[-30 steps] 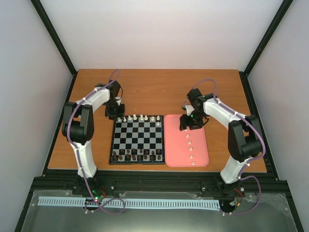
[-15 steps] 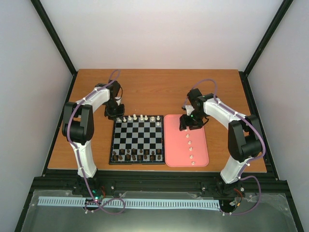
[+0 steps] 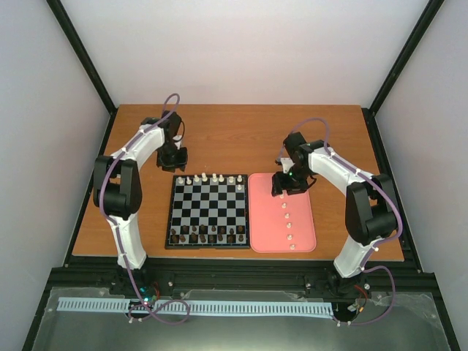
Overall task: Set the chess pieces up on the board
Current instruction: Place the chess piece on the chessboard, then pick up the chess piece from the storage box.
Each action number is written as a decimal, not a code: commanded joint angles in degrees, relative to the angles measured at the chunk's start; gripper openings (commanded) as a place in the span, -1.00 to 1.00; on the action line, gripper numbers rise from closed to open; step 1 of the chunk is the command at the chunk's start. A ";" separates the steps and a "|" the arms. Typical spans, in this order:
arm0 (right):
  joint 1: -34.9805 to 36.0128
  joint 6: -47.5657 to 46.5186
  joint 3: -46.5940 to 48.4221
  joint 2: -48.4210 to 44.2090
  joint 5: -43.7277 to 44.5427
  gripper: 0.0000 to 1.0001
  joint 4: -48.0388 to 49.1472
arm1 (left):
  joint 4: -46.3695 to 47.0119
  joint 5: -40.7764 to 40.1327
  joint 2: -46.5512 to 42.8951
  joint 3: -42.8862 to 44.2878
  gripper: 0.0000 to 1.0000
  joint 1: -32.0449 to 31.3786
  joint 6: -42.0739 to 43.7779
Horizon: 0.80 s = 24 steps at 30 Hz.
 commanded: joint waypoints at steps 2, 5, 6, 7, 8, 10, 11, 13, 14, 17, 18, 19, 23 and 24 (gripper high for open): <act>-0.56 -0.21 2.55 -1.72 3.63 0.29 -1.19 | -3.37 -1.87 -5.40 4.65 -0.15 0.67 -0.52; -0.55 0.19 3.01 -2.21 6.90 0.32 -1.61 | -3.68 -2.15 -8.90 5.42 0.33 0.72 -1.64; -0.56 0.49 3.04 -2.27 7.65 0.33 -1.43 | -3.49 -2.05 -10.06 5.29 0.44 0.75 -2.19; -0.62 0.76 3.09 -2.25 8.15 0.33 -1.12 | -3.24 -1.91 -11.21 5.04 0.53 0.73 -2.73; -0.64 1.06 3.27 -1.92 8.41 0.33 -0.88 | -2.91 -1.65 -12.33 4.70 0.59 0.72 -3.09; -0.69 1.44 4.15 -0.24 8.59 0.32 -0.37 | -2.39 -1.14 -14.06 4.07 0.72 0.77 -3.81; -0.71 1.62 4.90 1.28 8.69 0.31 -0.08 | -2.17 -0.75 -14.60 3.78 0.75 0.74 -3.91; -0.74 2.10 6.31 3.46 8.93 0.27 1.18 | -1.98 -0.08 -15.26 3.24 0.78 0.77 -4.08; -0.72 2.19 7.10 4.51 9.36 0.24 1.59 | -1.86 0.22 -15.56 2.98 0.79 0.74 -4.14; -0.81 1.56 9.59 7.91 10.13 0.21 1.55 | -1.64 0.39 -16.58 2.18 0.79 0.80 -4.13; -0.79 1.19 10.23 9.00 10.28 0.19 1.42 | -1.65 0.52 -16.88 2.02 0.79 0.74 -4.09; -0.80 1.00 10.67 9.78 10.73 0.18 1.32 | -1.66 0.60 -17.19 1.99 0.79 0.79 -4.11; -0.89 0.55 11.47 11.72 12.82 0.10 1.43 | -2.39 -0.26 -18.13 2.56 0.80 0.81 -3.80; -0.91 0.34 11.71 12.13 12.73 0.06 1.47 | -2.45 -0.29 -18.35 2.65 0.81 0.81 -3.81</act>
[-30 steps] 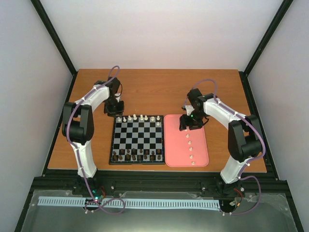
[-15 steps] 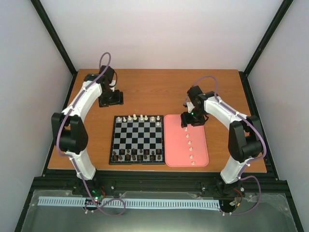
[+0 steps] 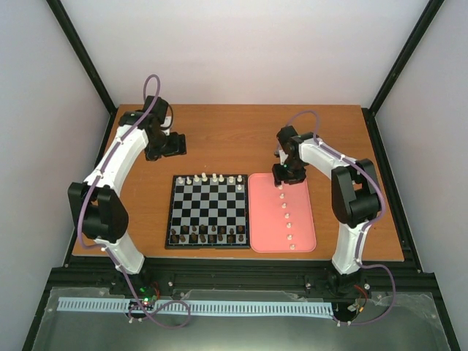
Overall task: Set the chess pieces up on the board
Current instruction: Pick up the chess piece from the storage box.
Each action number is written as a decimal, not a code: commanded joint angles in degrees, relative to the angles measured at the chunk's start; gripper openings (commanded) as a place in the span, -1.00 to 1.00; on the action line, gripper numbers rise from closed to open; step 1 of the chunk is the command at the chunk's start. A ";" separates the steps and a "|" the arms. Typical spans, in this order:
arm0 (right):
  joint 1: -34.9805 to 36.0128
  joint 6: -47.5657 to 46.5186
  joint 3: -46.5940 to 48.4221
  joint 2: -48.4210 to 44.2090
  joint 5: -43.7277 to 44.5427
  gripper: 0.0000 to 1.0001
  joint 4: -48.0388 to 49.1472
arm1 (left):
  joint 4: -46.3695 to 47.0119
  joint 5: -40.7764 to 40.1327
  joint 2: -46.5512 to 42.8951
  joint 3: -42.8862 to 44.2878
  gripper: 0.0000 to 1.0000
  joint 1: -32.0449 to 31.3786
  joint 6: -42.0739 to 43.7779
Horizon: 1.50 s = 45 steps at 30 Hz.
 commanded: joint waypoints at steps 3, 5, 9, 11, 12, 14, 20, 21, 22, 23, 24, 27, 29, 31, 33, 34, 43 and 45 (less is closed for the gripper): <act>-0.63 -0.93 2.17 2.02 1.58 -0.11 0.22 | -0.40 0.09 -3.13 0.96 0.93 0.36 -0.43; -0.64 -0.91 2.16 2.41 1.36 -0.14 0.40 | -0.60 0.18 -3.04 0.99 0.94 0.37 -0.39; -0.71 -1.28 1.94 3.06 0.91 -0.17 0.58 | -0.66 0.51 -2.77 0.86 0.94 0.37 -0.48; -0.72 -1.33 1.78 3.30 0.73 -0.17 0.76 | -0.75 0.54 -2.66 0.88 0.94 0.37 -0.52; -0.72 -1.36 1.64 3.51 0.70 -0.19 0.92 | -0.75 0.54 -2.64 0.92 0.94 0.37 -0.43; -0.80 -1.39 1.81 3.86 0.57 -0.25 1.09 | -0.85 0.45 -2.62 0.96 0.94 0.37 -0.22; -0.89 -1.49 2.88 5.27 -0.66 -0.31 0.89 | -1.39 0.10 -2.70 0.84 0.94 0.37 0.23; -0.89 -1.48 3.02 5.45 -0.56 -0.34 0.81 | -1.32 0.11 -2.76 0.75 0.94 0.37 0.27; -0.91 -1.52 3.11 5.49 -0.43 -0.39 0.88 | -1.28 0.09 -2.81 0.64 0.94 0.37 0.28; -0.94 -1.47 3.14 5.47 -0.30 -0.44 0.73 | -1.27 0.16 -2.88 0.57 0.94 0.33 0.26; -0.90 -1.44 3.23 5.37 -0.23 -0.47 0.78 | -1.29 0.14 -2.87 0.49 0.94 0.37 0.37; -0.90 -1.48 3.36 5.33 -0.24 -0.56 0.65 | -1.19 0.34 -2.82 0.36 0.94 0.37 0.46; -0.89 -1.44 3.41 5.32 -0.35 -0.65 0.55 | -1.19 0.42 -2.73 0.36 0.94 0.37 0.49; -0.89 -1.39 3.39 5.06 -0.17 -0.73 0.38 | -1.17 0.53 -2.61 0.43 0.94 0.37 0.73; -0.90 -1.39 3.36 4.69 0.08 -0.83 0.12 | -1.14 0.55 -2.48 0.48 0.94 0.37 0.77; -0.89 -1.39 3.34 4.46 0.08 -0.89 0.03 | -1.16 0.61 -2.40 0.46 0.94 0.37 0.88; 0.29 0.01 5.79 -2.12 -0.30 -0.94 -2.31 | -1.80 -0.09 -2.05 -0.44 0.95 0.60 1.77; 2.33 0.58 7.37 -3.02 -0.17 -0.94 -3.52 | -1.80 -0.73 -2.30 -2.01 0.96 0.82 1.77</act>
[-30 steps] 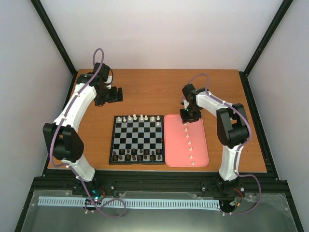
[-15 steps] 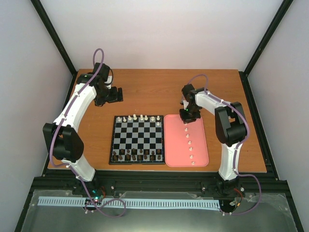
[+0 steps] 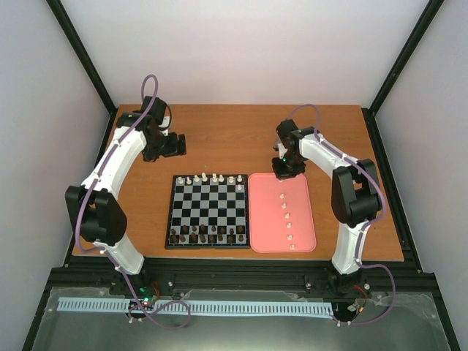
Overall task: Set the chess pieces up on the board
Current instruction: Pick up the chess piece from the storage box, then place the chess piece on the chessboard.
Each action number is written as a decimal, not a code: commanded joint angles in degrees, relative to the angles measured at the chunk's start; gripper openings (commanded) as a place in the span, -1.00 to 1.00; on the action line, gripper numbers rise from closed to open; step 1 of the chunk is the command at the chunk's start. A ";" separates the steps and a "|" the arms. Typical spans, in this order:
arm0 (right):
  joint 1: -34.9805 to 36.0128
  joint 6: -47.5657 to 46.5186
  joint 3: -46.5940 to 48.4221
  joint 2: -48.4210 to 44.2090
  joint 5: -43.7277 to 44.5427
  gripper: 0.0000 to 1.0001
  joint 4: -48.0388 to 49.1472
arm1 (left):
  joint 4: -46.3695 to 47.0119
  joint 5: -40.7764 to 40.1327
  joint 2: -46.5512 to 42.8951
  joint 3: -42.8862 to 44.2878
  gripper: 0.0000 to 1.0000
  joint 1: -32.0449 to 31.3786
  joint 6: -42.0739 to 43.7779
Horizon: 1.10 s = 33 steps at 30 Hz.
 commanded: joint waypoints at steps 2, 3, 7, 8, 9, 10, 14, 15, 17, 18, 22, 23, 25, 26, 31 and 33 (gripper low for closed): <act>5.26 2.34 5.79 -5.08 0.48 -0.95 -3.29 | -1.56 -0.55 -0.79 -3.36 0.99 0.90 1.02; 7.18 2.99 7.16 -4.81 0.75 -0.94 -3.95 | -1.58 -0.56 -1.16 -4.10 0.99 0.98 0.77; 15.44 6.06 16.75 -0.38 2.37 -0.94 -7.43 | -1.51 -1.30 -2.65 -6.73 1.00 2.35 0.68; 17.36 6.68 19.42 1.45 2.67 -0.94 -8.63 | -1.57 -0.67 -3.13 -7.31 1.00 3.28 0.62; 18.99 7.21 21.80 3.04 2.83 -0.95 -9.73 | -1.55 0.40 -3.79 -8.12 0.99 4.39 0.40; 20.32 7.76 23.74 4.59 2.58 -0.94 -10.63 | -1.28 1.71 -4.66 -9.19 0.99 5.57 0.04; 23.76 9.09 26.79 8.21 2.35 -0.94 -10.92 | 1.38 3.76 -9.44 -15.13 0.99 8.85 -2.88; 24.07 9.40 27.30 9.20 1.86 -0.94 -11.15 | 1.74 3.90 -10.69 -16.19 0.99 9.06 -3.47; 24.43 9.60 28.61 11.11 1.05 -0.94 -11.60 | 2.13 4.44 -12.29 -17.97 0.99 9.11 -3.85; 24.78 9.40 29.20 12.03 1.05 -0.94 -11.74 | 2.48 4.60 -12.92 -18.61 0.99 9.10 -3.80; 24.95 8.66 31.64 15.50 1.59 -0.94 -13.26 | 2.62 4.82 -13.55 -18.77 0.99 9.10 -3.72; 24.95 8.45 31.81 16.23 1.87 -0.94 -13.21 | 2.49 5.04 -13.53 -18.47 1.00 9.10 -3.65; 24.95 8.45 31.71 16.92 2.70 -0.94 -12.84 | 2.37 5.02 -13.71 -18.18 1.00 9.10 -3.67; 24.95 8.48 31.71 17.22 3.25 -0.94 -12.80 | 2.37 4.94 -13.91 -18.18 1.00 9.10 -3.74; 24.86 8.26 31.77 18.22 5.94 -0.94 -12.72 | 2.28 4.47 -14.72 -18.03 0.99 9.10 -3.55; 24.86 8.16 31.54 18.65 6.49 -0.94 -12.53 | 2.35 4.67 -14.82 -18.11 1.00 9.10 -3.50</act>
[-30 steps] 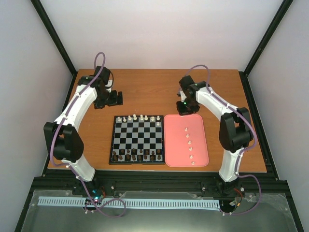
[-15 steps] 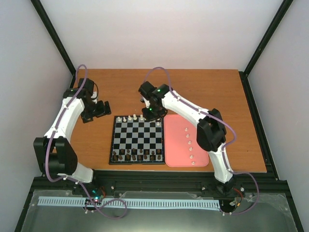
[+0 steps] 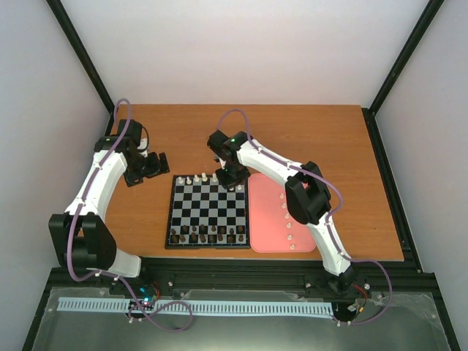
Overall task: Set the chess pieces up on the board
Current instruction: Place the chess piece on the chessboard.
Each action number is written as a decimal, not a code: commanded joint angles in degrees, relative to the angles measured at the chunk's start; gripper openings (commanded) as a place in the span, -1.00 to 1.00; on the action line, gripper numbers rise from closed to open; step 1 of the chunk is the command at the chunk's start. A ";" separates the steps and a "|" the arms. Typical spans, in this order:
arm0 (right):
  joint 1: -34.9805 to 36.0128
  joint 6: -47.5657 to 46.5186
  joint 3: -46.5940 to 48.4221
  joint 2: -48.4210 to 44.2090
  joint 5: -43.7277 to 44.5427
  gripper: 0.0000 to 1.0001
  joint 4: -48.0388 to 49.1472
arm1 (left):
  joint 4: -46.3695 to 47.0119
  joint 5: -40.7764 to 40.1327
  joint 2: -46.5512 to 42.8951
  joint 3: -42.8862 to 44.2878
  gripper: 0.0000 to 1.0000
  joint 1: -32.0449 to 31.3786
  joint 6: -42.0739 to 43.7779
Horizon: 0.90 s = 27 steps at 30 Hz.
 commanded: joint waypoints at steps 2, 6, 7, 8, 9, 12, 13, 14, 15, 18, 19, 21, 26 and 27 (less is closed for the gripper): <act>0.10 -0.16 1.38 1.60 2.61 -0.94 -0.14 | 0.75 0.72 -1.68 0.85 0.99 -0.06 -0.83; -0.20 -0.43 1.65 2.32 2.57 -0.94 0.43 | 0.77 0.78 -1.73 0.73 0.99 -0.05 -0.62; -0.32 -0.45 1.70 2.38 2.55 -0.94 0.61 | 0.78 0.74 -1.80 0.67 1.00 -0.06 -0.55; -0.42 -0.45 1.76 2.41 2.58 -0.93 0.84 | 0.84 0.78 -1.86 0.61 1.00 -0.02 -0.52; -0.56 -0.46 1.70 2.55 2.63 -0.93 1.12 | 0.88 0.76 -1.90 0.46 0.99 -0.05 -0.52; -0.77 -0.79 1.94 3.04 2.29 -0.93 1.39 | 1.04 0.83 -1.82 0.25 0.99 -0.06 -0.43; -0.85 -0.90 2.21 3.33 2.06 -0.93 1.32 | 1.07 0.89 -1.77 0.23 0.99 -0.06 -0.45; -0.87 -0.97 2.74 3.62 2.01 -0.93 1.14 | 1.11 0.83 -1.80 0.29 0.99 -0.04 -0.38; -0.87 -1.05 3.04 3.85 1.98 -0.92 1.00 | 1.13 0.82 -1.74 0.33 0.99 -0.06 -0.41; -0.93 -1.17 3.77 4.42 1.97 -0.92 0.86 | 1.20 0.91 -1.62 0.20 0.99 -0.06 -0.32; -0.96 -1.22 3.95 4.54 1.95 -0.92 0.85 | 1.28 0.92 -1.50 0.12 1.00 -0.06 -0.26; -1.00 -1.53 4.61 5.10 1.76 -0.91 0.65 | 1.30 0.99 -1.41 0.02 1.00 -0.06 -0.22; -1.09 -1.81 5.52 6.33 1.48 -0.86 -0.60 | 1.30 1.04 -0.97 0.15 0.99 -0.02 -0.10; -1.13 -1.90 5.56 6.46 1.36 -0.86 -0.55 | 1.38 1.08 -0.93 0.15 1.00 -0.05 -0.11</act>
